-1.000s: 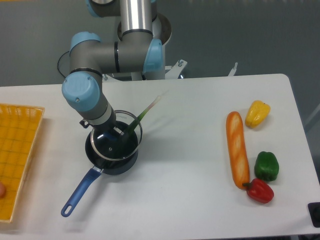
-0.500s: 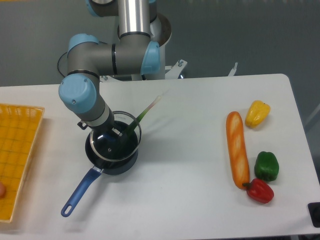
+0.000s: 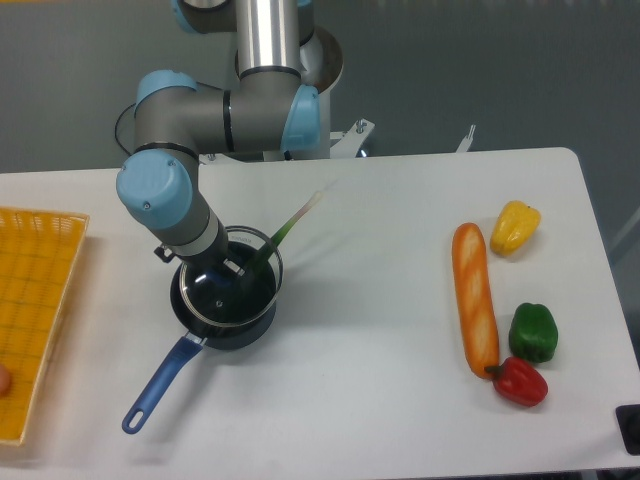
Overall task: Close the pot lid
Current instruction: 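Lower the glass lid onto the saucepan rim beside the leek, then press and settle the lid on the saucepan rim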
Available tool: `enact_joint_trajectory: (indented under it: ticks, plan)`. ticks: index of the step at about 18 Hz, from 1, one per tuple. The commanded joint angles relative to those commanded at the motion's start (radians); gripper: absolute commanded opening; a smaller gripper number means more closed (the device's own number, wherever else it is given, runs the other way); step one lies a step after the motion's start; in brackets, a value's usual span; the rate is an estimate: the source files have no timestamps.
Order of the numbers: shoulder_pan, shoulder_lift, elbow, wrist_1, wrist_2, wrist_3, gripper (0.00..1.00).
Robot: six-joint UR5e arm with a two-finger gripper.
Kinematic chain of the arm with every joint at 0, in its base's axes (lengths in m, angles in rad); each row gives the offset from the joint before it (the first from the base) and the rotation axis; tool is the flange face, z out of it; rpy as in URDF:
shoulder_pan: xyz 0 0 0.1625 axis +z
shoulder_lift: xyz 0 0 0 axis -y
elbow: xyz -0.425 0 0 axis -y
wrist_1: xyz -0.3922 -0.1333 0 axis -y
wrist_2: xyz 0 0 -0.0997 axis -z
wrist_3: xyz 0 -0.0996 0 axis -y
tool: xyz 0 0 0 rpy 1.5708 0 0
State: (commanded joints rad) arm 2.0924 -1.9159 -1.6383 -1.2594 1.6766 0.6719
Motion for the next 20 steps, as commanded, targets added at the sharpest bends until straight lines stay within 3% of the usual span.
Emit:
enact_joint_trajectory:
  ticks: [20]
  plan:
    - [-0.012,-0.006,0.005,0.003,-0.002,-0.020,0.45]
